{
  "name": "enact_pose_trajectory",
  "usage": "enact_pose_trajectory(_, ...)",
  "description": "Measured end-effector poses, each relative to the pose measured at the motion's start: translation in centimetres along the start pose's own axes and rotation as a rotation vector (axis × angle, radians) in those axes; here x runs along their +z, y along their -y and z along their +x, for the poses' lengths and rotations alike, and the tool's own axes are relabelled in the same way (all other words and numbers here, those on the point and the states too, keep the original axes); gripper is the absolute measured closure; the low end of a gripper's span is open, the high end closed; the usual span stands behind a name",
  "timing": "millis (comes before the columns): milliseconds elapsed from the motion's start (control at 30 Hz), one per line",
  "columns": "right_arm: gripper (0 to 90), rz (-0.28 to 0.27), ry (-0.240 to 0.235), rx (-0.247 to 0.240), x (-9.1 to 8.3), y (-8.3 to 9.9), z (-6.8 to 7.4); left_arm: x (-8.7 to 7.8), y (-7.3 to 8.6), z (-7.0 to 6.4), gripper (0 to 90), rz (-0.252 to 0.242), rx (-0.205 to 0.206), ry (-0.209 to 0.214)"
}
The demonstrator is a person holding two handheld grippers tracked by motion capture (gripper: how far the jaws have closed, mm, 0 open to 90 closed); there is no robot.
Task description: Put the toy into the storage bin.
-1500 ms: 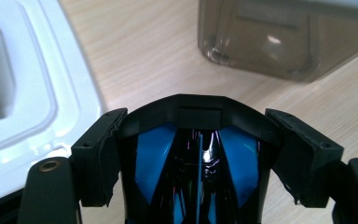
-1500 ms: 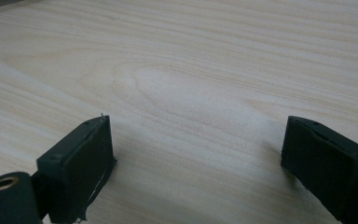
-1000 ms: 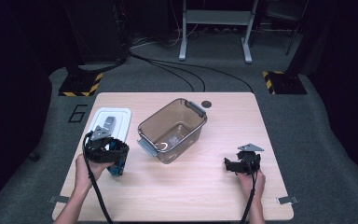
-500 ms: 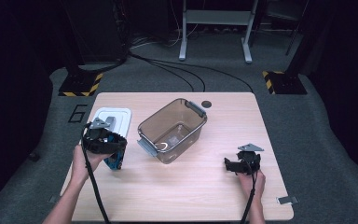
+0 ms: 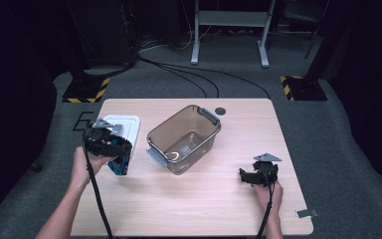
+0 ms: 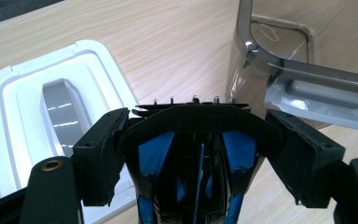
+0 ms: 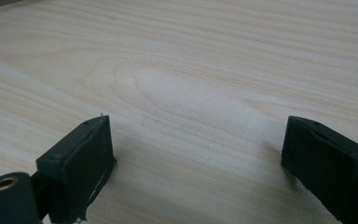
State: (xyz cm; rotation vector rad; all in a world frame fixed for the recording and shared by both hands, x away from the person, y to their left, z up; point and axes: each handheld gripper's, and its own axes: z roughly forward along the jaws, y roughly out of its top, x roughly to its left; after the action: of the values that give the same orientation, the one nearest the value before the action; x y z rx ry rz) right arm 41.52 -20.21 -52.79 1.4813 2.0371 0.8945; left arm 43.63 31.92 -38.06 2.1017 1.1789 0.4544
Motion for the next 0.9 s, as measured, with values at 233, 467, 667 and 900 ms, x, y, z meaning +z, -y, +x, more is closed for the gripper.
enact_pose_trajectory(233,7.8,0.001,0.0,-0.001,0.0,0.0,0.0,-0.4,-1.2,0.5,24.6,0.007,0.007,-0.007)
enact_pose_trajectory(467,7.8,0.001,0.0,-0.001,0.0,0.0,0.0,-0.4,-2.4,0.9,24.6,0.007,0.009,-0.019)
enact_pose_trajectory(667,7.8,-0.001,-0.001,0.004,0.0,0.0,0.0,-0.5,-3.4,1.2,24.6,0.01,0.019,-0.032)
enact_pose_trajectory(900,7.8,-0.002,-0.001,0.007,0.0,0.0,0.1,-0.6,-4.6,1.3,24.6,0.003,0.018,-0.046)
